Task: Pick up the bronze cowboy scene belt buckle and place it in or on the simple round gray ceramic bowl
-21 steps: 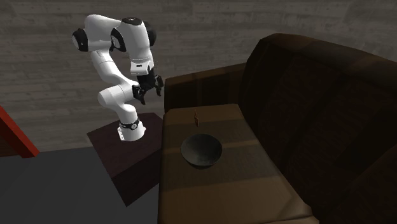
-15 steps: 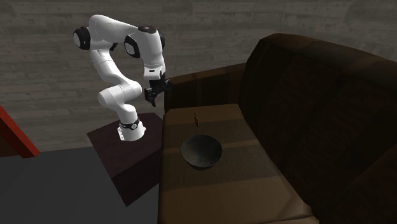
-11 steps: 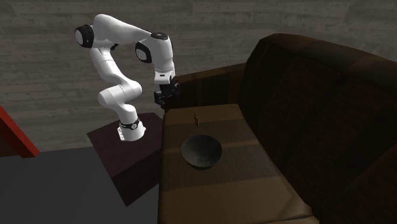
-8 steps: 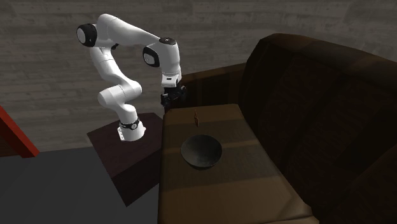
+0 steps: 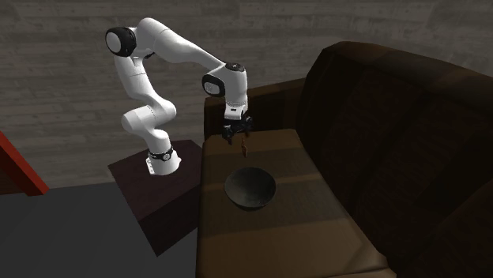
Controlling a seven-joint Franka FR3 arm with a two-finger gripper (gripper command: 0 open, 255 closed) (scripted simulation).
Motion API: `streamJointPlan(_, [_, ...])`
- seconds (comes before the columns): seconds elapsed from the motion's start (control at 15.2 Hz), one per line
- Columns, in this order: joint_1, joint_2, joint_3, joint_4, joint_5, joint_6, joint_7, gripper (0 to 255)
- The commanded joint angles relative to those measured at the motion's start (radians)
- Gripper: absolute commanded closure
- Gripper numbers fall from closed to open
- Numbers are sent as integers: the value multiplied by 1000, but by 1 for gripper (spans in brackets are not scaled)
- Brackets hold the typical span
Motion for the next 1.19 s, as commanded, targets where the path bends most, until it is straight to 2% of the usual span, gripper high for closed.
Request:
streamJointPlan(0.0, [-7, 77, 41, 28, -21, 52, 74, 0])
streamJointPlan(0.53, [-8, 148, 64, -21, -40, 169, 99, 0])
streamJointPlan(1.06, [-7, 148, 64, -21, -40, 169, 99, 0])
streamJointPlan(1.12, [-7, 148, 64, -21, -40, 169, 99, 255])
